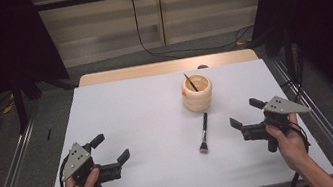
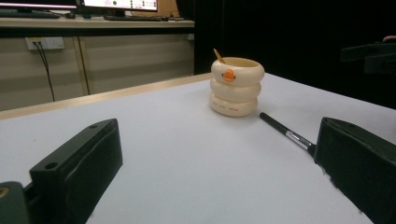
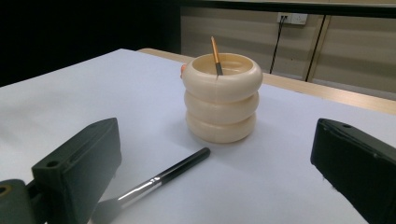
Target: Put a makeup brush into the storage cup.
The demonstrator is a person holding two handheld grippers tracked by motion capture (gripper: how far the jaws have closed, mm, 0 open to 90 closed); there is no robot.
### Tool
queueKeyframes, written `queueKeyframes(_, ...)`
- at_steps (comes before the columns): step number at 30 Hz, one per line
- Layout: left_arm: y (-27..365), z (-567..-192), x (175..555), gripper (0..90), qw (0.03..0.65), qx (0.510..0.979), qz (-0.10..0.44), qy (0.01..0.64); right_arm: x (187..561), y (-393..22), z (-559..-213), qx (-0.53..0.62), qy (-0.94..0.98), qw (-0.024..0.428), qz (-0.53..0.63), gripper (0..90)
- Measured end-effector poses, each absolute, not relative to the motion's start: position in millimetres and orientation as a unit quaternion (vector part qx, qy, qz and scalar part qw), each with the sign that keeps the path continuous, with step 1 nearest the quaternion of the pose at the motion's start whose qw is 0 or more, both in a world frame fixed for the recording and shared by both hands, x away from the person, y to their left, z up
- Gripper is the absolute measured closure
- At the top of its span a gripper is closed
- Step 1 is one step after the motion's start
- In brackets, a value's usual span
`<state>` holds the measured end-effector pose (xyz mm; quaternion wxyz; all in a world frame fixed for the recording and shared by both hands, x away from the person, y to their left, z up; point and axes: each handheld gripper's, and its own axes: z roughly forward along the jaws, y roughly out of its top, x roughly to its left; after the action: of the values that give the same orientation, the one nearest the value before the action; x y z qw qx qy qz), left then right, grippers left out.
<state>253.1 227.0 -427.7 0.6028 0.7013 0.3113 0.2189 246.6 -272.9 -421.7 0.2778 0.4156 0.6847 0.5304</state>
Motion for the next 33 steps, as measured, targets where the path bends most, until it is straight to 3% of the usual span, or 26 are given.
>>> queueKeyframes(13, 229.8, -425.4, 248.3, 0.8, 0.602, 0.699, 0.227, 0.312, 212.2, -295.9, -430.3, 0.429, 0.665, 0.288, 0.54, 0.1)
queueKeyframes(33, 231.9, -423.8, 248.5, 0.8, 0.605, 0.697, 0.23, 0.309, 206.3, -293.9, -431.3, 0.402, 0.679, 0.289, 0.542, 0.0)
